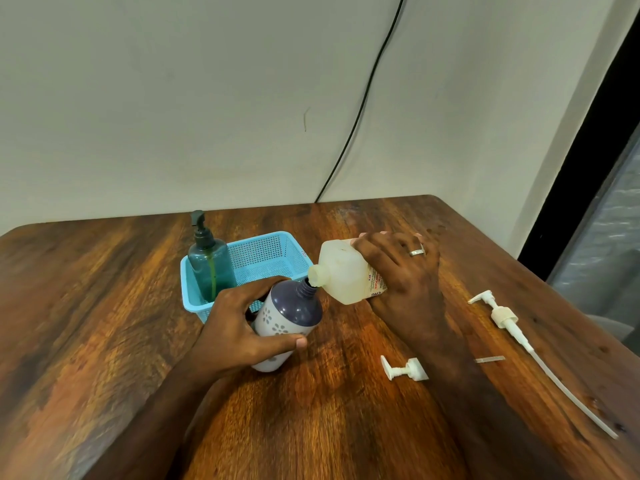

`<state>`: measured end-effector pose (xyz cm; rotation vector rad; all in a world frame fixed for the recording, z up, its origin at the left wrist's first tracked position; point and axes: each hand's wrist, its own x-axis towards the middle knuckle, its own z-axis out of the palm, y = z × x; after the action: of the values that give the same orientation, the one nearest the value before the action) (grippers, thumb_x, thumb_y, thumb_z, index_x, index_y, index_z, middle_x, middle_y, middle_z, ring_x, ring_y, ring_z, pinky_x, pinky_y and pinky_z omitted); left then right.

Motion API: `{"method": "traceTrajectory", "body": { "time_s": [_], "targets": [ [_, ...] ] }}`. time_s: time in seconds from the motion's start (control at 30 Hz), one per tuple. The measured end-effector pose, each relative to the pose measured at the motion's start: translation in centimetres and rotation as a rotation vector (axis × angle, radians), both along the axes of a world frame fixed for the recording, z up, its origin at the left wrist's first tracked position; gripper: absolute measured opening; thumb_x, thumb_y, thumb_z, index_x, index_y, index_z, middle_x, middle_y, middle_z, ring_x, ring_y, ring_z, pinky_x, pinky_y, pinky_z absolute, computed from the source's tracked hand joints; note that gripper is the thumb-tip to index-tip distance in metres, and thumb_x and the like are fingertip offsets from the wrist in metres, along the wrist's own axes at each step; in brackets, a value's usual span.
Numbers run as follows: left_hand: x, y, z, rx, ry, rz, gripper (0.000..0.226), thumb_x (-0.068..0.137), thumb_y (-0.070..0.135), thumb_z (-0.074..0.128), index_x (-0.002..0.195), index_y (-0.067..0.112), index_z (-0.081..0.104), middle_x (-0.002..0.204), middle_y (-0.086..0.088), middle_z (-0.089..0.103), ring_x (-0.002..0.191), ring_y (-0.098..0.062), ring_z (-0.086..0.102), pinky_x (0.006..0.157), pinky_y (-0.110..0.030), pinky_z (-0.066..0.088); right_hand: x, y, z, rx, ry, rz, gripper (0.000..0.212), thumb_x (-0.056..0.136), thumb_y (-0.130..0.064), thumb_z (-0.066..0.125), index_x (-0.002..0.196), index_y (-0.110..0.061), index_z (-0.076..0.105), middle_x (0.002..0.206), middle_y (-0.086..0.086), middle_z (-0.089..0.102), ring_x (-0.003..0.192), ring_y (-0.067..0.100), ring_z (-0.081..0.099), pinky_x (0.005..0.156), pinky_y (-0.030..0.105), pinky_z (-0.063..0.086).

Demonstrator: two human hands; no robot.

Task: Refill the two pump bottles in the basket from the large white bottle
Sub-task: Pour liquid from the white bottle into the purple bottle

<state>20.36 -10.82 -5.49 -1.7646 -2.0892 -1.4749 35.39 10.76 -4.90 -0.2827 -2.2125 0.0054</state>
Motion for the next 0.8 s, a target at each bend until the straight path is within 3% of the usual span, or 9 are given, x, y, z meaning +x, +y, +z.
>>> {"method": "traceTrajectory", "body": {
  "time_s": [0.33, 0.8],
  "targets": [
    [0.23, 0.03, 0.32, 0.001, 0.008, -0.006, 0.065, 0.062, 0.055, 0.083, 0.119, 0.031, 0.064, 0.117, 0.03, 0.066, 0.107, 0.005, 0.064, 0.079, -0.006, 0.049, 0.02, -0.02, 0.01, 0.007, -0.005, -0.004, 0.082, 0.066, -0.033, 0.091, 0.134, -0.03, 0.044, 0.135, 0.005, 0.061, 0.126, 0.034, 0.054, 0.108, 0.063, 0.028],
    [-0.08, 0.01, -0.08, 0.001, 0.003, 0.0, 0.07, 0.061, 0.057, 0.084, 0.12, 0.023, 0.068, 0.117, 0.024, 0.069, 0.108, 0.002, 0.065, 0.082, -0.009, 0.051, 0.01, -0.03, 0.02, 0.013, -0.002, -0.005, 0.082, 0.066, -0.033, 0.091, 0.133, -0.029, 0.044, 0.134, 0.006, 0.061, 0.125, 0.034, 0.054, 0.108, 0.063, 0.029]
  ]
}}
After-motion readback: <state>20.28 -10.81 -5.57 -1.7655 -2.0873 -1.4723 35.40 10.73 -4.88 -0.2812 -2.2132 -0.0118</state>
